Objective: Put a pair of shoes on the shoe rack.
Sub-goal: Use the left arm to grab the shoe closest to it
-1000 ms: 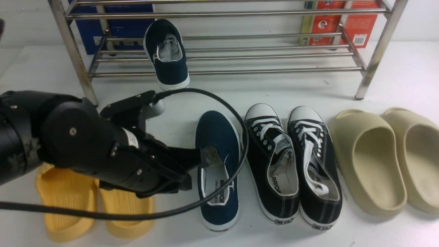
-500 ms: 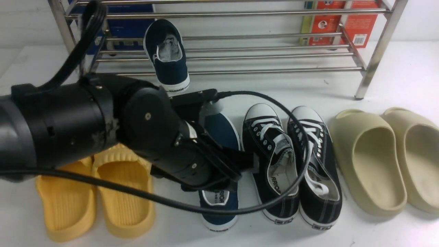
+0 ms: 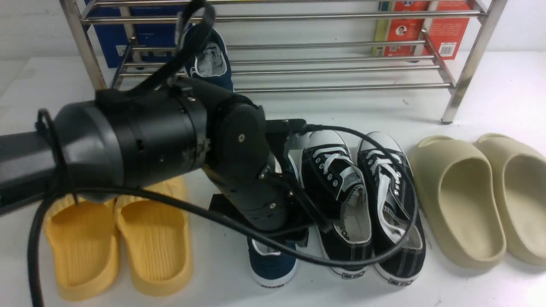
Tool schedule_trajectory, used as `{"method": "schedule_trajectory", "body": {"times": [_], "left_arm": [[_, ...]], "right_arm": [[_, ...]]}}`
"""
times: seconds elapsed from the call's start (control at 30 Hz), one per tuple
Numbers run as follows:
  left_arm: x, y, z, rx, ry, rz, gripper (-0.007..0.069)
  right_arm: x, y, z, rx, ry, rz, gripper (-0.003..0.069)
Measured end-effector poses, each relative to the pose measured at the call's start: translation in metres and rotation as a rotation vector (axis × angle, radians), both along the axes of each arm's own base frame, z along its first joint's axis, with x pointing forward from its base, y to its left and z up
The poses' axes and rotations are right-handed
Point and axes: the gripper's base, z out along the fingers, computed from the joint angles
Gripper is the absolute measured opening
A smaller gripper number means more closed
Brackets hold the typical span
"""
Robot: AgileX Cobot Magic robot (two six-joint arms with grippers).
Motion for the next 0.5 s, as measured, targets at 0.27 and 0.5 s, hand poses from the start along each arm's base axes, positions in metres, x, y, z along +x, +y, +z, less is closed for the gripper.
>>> {"method": "schedule_trajectory", "body": {"times": [0.27, 0.5], "left_arm": [[0.007, -0.008, -0.010, 0.046, 0.056, 0.065, 0.0244], [0.018, -0.016, -0.029, 0.069, 0.032, 0.064, 0.0245]], "right_arm": [[0.000, 0.000, 0.000, 0.000, 0.000, 0.000, 0.0239], [0.000, 0.000, 0.000, 0.000, 0.000, 0.000, 0.0239]]}}
